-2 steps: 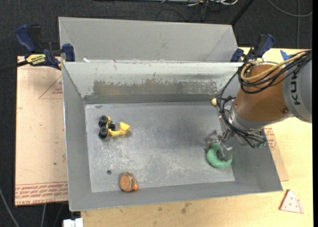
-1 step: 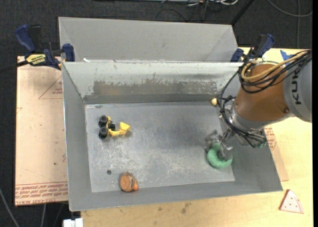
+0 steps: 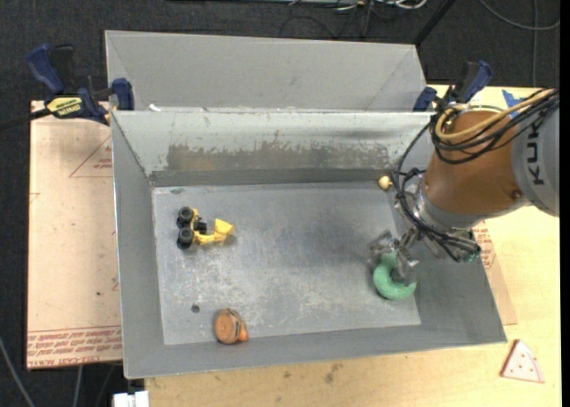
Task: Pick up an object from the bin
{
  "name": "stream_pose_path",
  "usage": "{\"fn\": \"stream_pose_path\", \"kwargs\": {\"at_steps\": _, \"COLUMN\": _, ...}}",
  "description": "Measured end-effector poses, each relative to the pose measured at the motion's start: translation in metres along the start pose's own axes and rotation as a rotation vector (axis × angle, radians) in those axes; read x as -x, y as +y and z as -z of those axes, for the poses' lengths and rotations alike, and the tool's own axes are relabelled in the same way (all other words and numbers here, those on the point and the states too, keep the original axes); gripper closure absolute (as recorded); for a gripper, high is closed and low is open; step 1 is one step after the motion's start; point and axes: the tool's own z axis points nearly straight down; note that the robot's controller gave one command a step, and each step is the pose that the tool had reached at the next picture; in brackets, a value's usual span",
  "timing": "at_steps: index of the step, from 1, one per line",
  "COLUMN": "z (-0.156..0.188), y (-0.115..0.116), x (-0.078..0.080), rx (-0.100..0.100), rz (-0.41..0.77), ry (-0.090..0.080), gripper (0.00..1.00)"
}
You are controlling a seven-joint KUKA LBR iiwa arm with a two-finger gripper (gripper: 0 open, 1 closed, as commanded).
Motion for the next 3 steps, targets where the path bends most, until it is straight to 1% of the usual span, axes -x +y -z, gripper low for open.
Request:
{"fn": "stream_pose_path", "kwargs": {"at_steps": 1, "z": 0.004, "y": 0.0, "x": 0.001, "rx": -0.001, "rz": 0.0, "ry": -0.002, "gripper": 1.0}}
{"fn": "stream_pose_path", "kwargs": {"at_steps": 3, "z": 0.016, "y": 0.001, "x": 0.0, "rx": 0.001, "rz": -0.001, "ry": 0.001, "gripper": 1.0}}
